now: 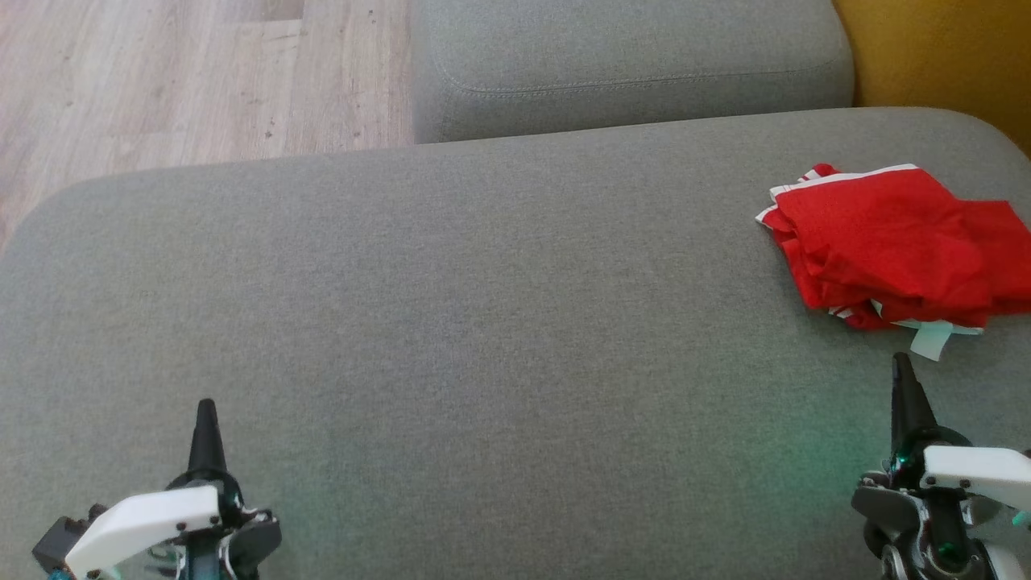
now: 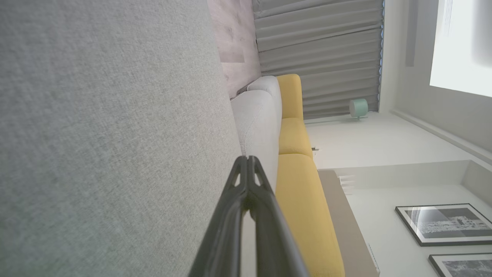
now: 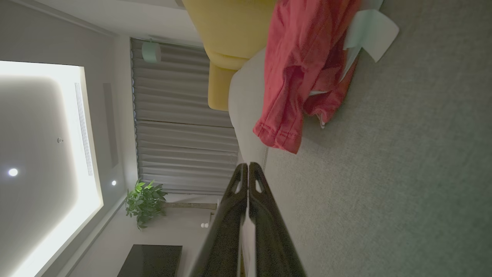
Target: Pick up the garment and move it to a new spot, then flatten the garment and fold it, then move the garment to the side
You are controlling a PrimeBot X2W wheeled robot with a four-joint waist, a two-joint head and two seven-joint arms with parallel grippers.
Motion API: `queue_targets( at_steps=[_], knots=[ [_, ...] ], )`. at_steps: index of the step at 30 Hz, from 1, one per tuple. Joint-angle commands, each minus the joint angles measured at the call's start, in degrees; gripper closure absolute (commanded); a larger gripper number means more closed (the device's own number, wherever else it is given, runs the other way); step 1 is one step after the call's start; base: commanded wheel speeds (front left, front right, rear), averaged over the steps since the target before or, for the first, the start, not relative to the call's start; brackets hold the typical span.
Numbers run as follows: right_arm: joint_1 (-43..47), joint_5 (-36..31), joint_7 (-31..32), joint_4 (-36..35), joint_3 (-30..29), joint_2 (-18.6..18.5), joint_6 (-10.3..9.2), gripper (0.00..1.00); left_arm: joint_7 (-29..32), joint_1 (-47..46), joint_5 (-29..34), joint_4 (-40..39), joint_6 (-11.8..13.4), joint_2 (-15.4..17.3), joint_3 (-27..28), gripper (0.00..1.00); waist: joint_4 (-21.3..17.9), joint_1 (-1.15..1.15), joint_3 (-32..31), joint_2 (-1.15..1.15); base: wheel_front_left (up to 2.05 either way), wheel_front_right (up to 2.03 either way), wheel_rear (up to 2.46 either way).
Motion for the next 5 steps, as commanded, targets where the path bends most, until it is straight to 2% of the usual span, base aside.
queue_targets(
  at_steps=[1,5],
  knots=[
    [-3.62,1.86,0.86,-2.31,0.72,-0.44,0.41,1.0,0.52,-3.07,-1.57,-1.63,-0.3,0.72,2.35,1.0,0.0,0.0,0.02,0.0,0.0,0.0,0.0],
    [-3.81,4.53,1.54,-2.36,0.49,-0.44,0.43,1.0,1.22,-3.36,-3.84,-1.54,-0.34,0.71,2.83,1.0,0.01,0.0,0.06,0.0,0.0,0.0,0.0]
  ],
)
